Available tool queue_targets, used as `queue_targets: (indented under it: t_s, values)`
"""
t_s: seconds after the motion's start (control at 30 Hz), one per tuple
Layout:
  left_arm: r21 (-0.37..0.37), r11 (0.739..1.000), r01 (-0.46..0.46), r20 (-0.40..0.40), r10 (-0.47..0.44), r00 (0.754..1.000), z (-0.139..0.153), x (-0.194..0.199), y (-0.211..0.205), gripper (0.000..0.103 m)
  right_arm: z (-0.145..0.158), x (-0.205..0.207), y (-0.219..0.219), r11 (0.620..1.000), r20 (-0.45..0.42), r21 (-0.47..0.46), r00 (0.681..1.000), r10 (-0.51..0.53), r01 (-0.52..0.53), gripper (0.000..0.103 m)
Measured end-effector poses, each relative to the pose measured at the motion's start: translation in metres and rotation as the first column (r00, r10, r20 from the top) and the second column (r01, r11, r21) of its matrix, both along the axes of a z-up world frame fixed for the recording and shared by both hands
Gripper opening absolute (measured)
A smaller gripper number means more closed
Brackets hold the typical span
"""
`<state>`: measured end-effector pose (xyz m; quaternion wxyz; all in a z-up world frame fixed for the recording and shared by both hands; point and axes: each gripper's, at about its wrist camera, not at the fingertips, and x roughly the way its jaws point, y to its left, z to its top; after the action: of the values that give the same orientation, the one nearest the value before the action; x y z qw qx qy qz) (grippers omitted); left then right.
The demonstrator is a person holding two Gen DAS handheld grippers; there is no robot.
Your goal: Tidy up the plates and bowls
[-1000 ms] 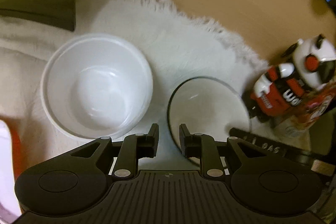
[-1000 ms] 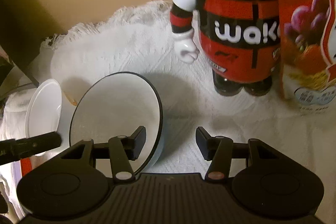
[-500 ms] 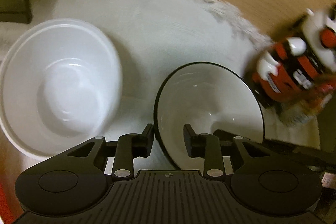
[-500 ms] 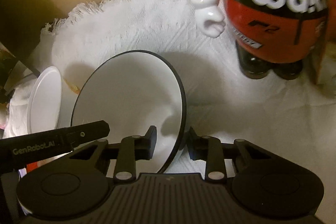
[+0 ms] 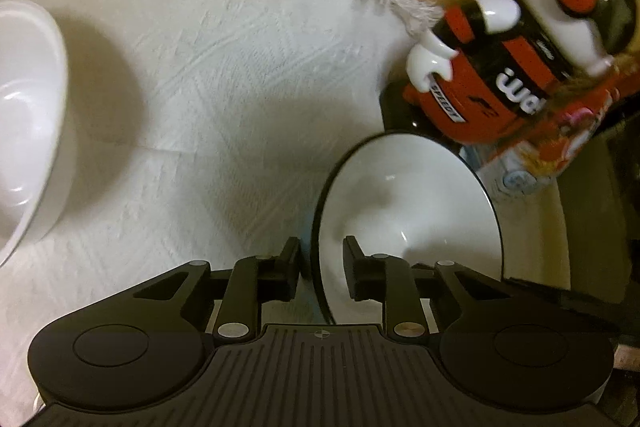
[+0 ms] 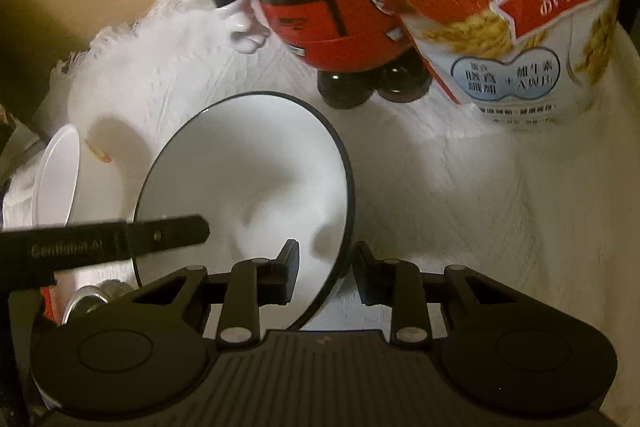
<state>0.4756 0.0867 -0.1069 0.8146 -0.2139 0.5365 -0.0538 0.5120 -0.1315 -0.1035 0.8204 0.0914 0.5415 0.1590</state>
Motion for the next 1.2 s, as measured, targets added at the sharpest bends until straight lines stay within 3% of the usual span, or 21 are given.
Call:
queue_targets:
  t_s: [0.27,0.47,0.6,0.7,0.83,0.93,1.2]
  values:
    - [-0.029,0.999,0.015,-0.031,-0.016,0.999,-0.021,0.023,-0.003,0.025,-0.008,0.013,0.005,1.0,0.025,-0.006,1.0,-0.016,0.016,0.03]
    - [-0.132,0.989,-0.059,-0.111,0.044,0.993,-0.025,0.03,0.014,0.027,-0.007,0.011,0.008,1.0,0.037,-0.013,0.999,-0.008,0.009,0.031]
    - [0.023,0.999,0.03,-0.063,-0.029,0.998,-0.002,0.019,-0.009,0.032,-0.003,0.009,0.005,0.999,0.018,0.049,1.0,-0.011,0.01,0.03]
    - [0.064,0.996,0.066,-0.01,-0.065,0.998,0.025,0.0,-0.025,0.037,0.016,-0.007,0.001,0.998,0.059,0.059,0.998,-0.002,-0.002,0.03]
    - [0.034,0.996,0.084,0.071,-0.087,0.994,0.066,-0.026,-0.032,0.037,0.052,-0.038,-0.007,0.999,0.149,0.039,0.989,0.022,-0.028,0.031]
    - [0.013,0.993,0.12,0.077,-0.121,0.99,0.089,-0.043,-0.044,0.037,0.074,-0.061,-0.018,0.998,0.183,0.059,0.983,0.015,-0.027,0.03]
    - [0.001,0.965,0.263,-0.011,-0.263,0.965,0.079,-0.087,-0.093,0.037,0.097,-0.125,-0.058,0.998,0.181,0.056,0.983,-0.014,0.004,0.031]
